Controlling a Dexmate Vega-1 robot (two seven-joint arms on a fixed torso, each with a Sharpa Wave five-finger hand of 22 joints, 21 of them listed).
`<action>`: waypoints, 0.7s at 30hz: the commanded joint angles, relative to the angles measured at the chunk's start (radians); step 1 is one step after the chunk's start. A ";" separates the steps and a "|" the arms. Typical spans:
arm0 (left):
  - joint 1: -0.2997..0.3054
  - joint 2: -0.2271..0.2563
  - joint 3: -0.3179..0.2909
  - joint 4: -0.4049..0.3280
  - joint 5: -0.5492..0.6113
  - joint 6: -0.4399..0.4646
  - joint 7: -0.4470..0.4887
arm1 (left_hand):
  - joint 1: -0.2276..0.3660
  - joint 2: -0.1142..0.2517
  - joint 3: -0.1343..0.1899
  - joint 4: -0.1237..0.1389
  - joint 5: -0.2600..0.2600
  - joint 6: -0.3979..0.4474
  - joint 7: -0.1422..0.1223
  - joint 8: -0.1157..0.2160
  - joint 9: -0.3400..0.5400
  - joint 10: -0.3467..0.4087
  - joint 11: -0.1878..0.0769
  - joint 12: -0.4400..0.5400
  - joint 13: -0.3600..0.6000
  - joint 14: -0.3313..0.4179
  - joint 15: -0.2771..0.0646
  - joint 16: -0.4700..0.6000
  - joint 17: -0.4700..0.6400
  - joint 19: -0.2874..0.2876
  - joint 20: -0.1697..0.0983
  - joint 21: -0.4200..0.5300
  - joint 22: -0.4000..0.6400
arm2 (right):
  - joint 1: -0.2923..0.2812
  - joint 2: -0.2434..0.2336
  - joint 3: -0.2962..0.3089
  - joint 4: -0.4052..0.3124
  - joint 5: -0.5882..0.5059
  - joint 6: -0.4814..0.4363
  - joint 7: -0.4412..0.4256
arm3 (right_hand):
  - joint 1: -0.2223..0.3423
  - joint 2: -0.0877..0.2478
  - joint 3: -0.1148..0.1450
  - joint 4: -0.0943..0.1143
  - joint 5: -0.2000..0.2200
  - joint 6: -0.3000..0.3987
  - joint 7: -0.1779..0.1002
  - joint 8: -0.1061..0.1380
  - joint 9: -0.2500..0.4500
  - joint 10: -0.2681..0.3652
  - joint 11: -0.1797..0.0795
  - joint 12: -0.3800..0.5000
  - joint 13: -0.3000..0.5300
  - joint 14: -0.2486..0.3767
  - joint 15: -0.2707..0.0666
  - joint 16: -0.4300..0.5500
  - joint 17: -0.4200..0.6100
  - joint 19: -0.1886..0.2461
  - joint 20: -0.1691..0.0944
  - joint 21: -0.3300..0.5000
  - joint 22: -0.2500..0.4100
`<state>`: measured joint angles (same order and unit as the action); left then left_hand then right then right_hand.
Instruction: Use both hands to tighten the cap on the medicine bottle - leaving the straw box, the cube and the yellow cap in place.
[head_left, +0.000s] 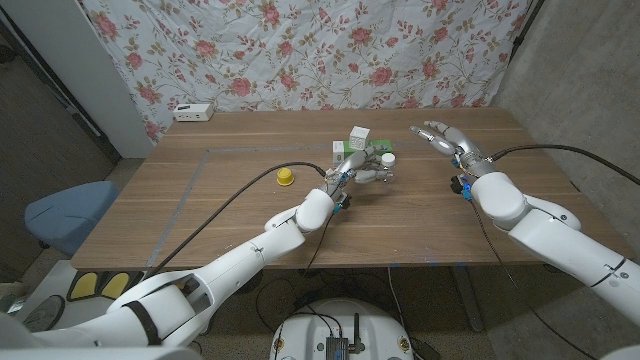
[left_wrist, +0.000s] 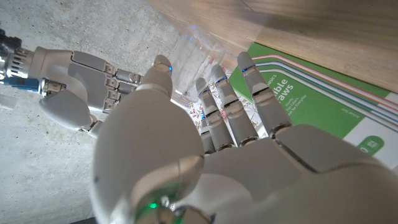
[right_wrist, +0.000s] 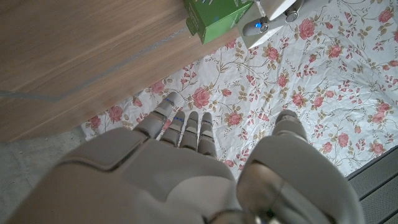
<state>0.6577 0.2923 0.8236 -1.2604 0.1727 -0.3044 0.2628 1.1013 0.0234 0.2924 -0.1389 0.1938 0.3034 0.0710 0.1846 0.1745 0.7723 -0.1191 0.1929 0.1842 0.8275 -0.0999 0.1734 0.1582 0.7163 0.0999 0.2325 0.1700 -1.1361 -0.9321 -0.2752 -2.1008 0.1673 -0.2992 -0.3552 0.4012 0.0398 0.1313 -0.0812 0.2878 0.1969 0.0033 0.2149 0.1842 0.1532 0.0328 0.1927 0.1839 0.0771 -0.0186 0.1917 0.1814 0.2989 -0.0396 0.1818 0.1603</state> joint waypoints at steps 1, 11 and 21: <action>-0.011 0.006 0.014 -0.014 0.007 0.023 -0.014 | -0.007 0.004 0.007 0.004 -0.002 0.002 0.005 0.000 0.004 0.006 0.001 0.005 0.004 0.014 -0.077 0.002 0.003 0.013 0.001 -0.003 0.002 | 0.031 -0.060 -0.017 -0.080 -0.039 -0.128 0.067 | 0.038 -0.007 0.011 -0.030 -0.027 0.003 -0.001 -0.004 0.005 -0.016 0.017 -0.001 0.006 0.002 0.026 0.003 0.004 0.014 0.051 0.008 0.006; -0.023 -0.001 0.020 0.004 0.010 0.016 -0.013 | -0.012 0.008 0.011 0.006 -0.002 0.004 0.006 0.001 0.004 0.012 0.005 0.006 0.004 0.027 -0.079 0.004 0.003 0.017 -0.001 -0.008 0.002 | 0.067 -0.101 -0.030 -0.124 -0.046 -0.200 0.121 | 0.090 -0.002 0.034 -0.063 -0.039 0.035 0.006 0.003 0.008 -0.030 0.032 -0.003 0.007 -0.003 0.070 0.001 0.005 0.009 0.100 0.005 0.007; -0.037 -0.010 0.025 0.028 0.008 0.007 -0.014 | -0.014 0.007 0.012 0.006 -0.002 0.007 0.007 0.002 0.004 0.018 0.003 0.007 0.004 0.031 -0.080 0.003 0.002 0.019 -0.004 -0.013 0.002 | 0.105 -0.140 -0.044 -0.167 -0.042 -0.277 0.170 | 0.129 -0.019 0.049 -0.084 -0.020 0.085 0.005 0.018 0.014 -0.050 0.033 -0.004 0.008 -0.014 0.097 0.000 0.006 -0.021 0.133 -0.003 0.007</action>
<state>0.6350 0.2909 0.8424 -1.2554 0.1804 -0.2881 0.2501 1.0948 0.0294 0.2962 -0.1349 0.1915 0.3034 0.0710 0.1846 0.1744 0.7832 -0.1191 0.1967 0.1834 0.8489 -0.1039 0.1733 0.1568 0.7269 0.0962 0.2245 0.1698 -1.0730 -1.0291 -0.3022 -2.2190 0.1259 -0.4922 -0.2414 0.5205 0.0233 0.1755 -0.1606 0.2594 0.2666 0.0056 0.2260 0.1935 0.1084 0.0629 0.1885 0.1889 0.0620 0.0666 0.1918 0.1840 0.2847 0.0860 0.1818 0.1656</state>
